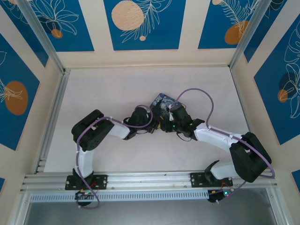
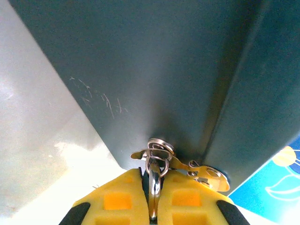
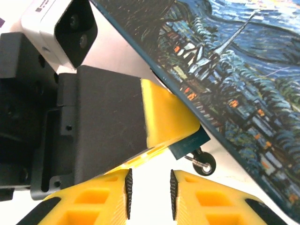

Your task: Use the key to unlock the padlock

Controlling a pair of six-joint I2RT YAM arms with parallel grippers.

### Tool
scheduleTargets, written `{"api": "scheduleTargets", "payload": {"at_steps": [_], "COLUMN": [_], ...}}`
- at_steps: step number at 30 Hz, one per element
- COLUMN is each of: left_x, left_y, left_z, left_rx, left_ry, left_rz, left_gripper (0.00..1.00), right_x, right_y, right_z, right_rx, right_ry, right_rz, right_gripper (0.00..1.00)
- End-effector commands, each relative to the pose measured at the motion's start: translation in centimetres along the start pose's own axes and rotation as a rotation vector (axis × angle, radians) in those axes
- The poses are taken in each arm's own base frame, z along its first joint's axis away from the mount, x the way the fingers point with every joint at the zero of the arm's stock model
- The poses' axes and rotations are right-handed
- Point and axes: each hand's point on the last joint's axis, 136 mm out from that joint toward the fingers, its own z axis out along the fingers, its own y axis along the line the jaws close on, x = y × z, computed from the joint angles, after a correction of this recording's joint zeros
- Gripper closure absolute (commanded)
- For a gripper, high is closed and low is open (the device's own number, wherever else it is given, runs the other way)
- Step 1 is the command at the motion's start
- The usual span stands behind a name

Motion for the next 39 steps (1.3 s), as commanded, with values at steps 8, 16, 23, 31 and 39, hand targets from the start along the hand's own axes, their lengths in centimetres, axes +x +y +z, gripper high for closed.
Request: {"api": "scheduleTargets", "payload": {"at_steps": [8,16,23,31,39], "left_x": [1.0,1.1,1.1,1.1,1.1], "left_y": [2.0,2.0,1.9,2.0,2.4], "left_z": [-0.3,-0.3,-0.3,-0.4,-0.5], "left_rx": [-0.076,-0.076,-0.076,-0.075,-0.080], "left_ry": [0.039,0.039,0.042,0.043,0.036], "left_rz": [-0.034,-0.033,-0.032,-0.030,-0.033], "left_gripper": [1.00,1.00,1.00,1.00,1.00], "right_x": [0.9,-0.7,-1.8,-3.0,-3.9], "right_y": [-3.2,-2.3,-2.4,-3.4,-0.9], "right_z": [0.0,0.7,1.7,2.0,1.5], "right_rx": [0.277,0.314,0.373,0.460,0.264], "right_ry": [0.052,0.012,-0.028,-0.098,-0.125], "right_rz": [-0.167,-0.248,-0.273,-0.253,-0.174], "right_gripper": [0.69,0.69,0.70,0.79,0.98]}}
